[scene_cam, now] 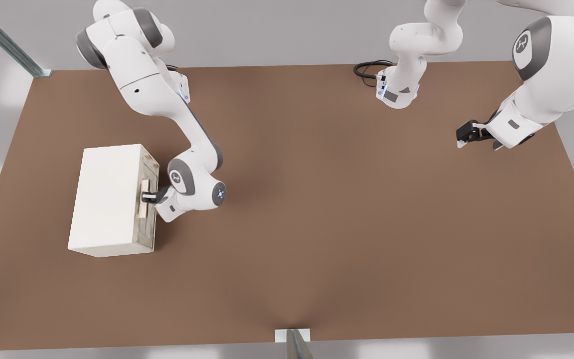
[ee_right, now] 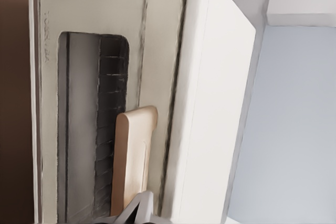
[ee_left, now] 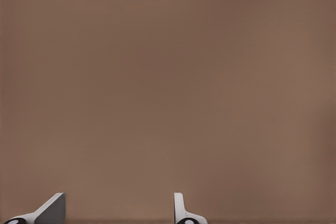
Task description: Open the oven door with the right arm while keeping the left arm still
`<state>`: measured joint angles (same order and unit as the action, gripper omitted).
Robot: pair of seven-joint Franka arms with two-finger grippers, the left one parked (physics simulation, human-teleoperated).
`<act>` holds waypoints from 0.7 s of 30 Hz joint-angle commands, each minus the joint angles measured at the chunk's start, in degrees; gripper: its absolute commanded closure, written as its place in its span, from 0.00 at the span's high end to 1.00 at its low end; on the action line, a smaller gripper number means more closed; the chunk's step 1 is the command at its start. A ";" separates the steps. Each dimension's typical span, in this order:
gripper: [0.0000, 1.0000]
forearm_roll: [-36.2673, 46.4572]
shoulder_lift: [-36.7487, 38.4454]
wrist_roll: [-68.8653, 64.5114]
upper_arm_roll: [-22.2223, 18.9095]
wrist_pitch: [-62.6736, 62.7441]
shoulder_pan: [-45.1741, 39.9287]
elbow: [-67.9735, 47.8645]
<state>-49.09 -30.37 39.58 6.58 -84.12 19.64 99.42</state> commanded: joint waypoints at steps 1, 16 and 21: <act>0.21 0.31 -0.39 7.97 0.01 -0.17 0.14 -0.28; 1.00 49.44 19.53 -35.80 -2.62 -2.97 -17.18 -18.41; 1.00 49.18 22.72 -35.80 -4.03 -4.74 -17.18 -16.10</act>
<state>-1.66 -8.07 28.81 2.58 -85.65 2.12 83.23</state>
